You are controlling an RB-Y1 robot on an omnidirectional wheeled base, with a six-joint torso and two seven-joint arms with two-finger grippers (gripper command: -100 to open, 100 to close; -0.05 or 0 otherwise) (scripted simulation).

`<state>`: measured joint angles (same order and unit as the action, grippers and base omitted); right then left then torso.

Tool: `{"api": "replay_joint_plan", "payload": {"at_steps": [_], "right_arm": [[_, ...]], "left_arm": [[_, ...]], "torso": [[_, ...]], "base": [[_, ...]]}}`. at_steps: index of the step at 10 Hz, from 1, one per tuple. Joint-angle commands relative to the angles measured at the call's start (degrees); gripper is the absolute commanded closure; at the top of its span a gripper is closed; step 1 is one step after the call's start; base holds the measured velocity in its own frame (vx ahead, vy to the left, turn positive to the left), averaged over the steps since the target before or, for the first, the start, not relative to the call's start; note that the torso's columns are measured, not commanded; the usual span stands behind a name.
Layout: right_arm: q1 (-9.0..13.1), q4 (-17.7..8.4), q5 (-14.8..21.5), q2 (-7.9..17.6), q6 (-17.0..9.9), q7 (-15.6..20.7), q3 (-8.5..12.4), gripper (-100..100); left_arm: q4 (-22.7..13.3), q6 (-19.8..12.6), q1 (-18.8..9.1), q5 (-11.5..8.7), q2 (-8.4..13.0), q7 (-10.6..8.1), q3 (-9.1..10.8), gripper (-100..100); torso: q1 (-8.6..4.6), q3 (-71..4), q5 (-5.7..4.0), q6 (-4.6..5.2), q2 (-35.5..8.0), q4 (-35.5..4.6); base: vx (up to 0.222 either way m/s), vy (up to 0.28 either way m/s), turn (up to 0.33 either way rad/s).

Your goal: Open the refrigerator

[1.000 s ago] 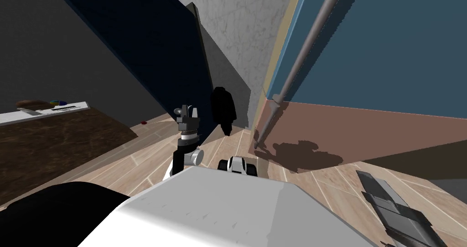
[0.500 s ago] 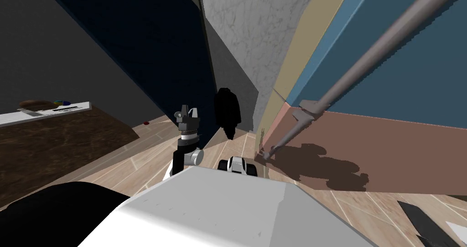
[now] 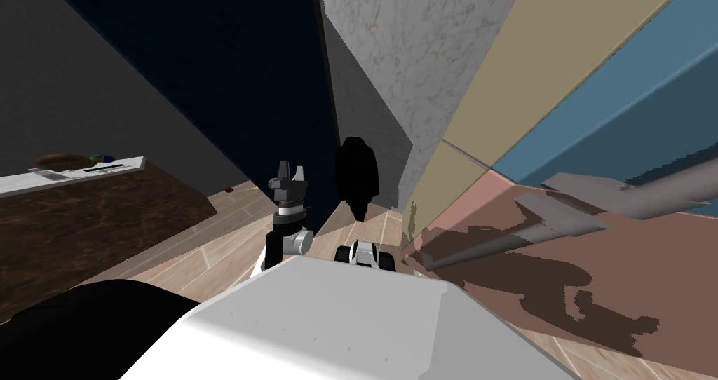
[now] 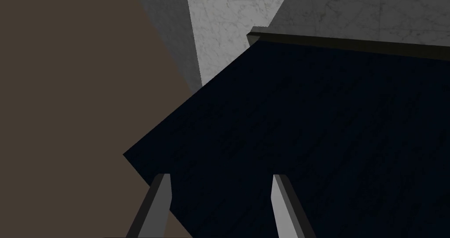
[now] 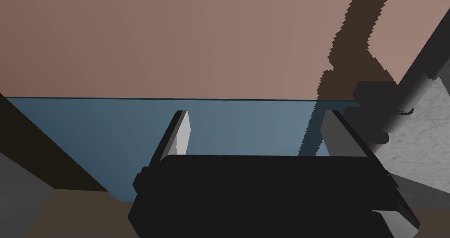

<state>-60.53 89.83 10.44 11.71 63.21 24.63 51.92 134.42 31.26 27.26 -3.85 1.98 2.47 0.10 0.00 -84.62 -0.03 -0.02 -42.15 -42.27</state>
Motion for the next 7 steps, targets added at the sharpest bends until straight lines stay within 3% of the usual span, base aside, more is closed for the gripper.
{"api": "replay_joint_plan", "payload": {"at_steps": [1,2,5,7], "right_arm": [[-2.0,-3.7,1.0,0.3,1.9,2.8,3.8,-100],[-2.0,-3.8,1.0,0.3,1.9,2.8,3.8,-100],[-5.6,-9.9,2.6,1.2,5.3,7.2,9.5,-100],[-5.6,-10.1,2.6,1.2,5.3,7.2,10.0,-100]], "left_arm": [[0.0,0.0,0.0,0.0,0.0,0.0,0.0,0],[0.0,0.0,0.0,0.0,0.0,0.0,0.0,0],[0.0,0.0,0.0,0.0,0.0,0.0,0.0,0],[0.0,0.0,0.0,0.0,0.0,0.0,0.0,0]], "torso": [[-0.03,0.0,0.04,0.02,-0.1,0.0],[-0.01,0.1,0.02,0.02,-0.2,0.0],[0.17,0.0,0.08,0.01,0.0,0.0],[-0.17,0.0,-0.01,0.02,-0.1,0.0]], "base": [[0.184,0.119,0.055],[0.137,0.112,0.026],[0.22,0.169,0.076],[0.141,0.074,0.0]]}}
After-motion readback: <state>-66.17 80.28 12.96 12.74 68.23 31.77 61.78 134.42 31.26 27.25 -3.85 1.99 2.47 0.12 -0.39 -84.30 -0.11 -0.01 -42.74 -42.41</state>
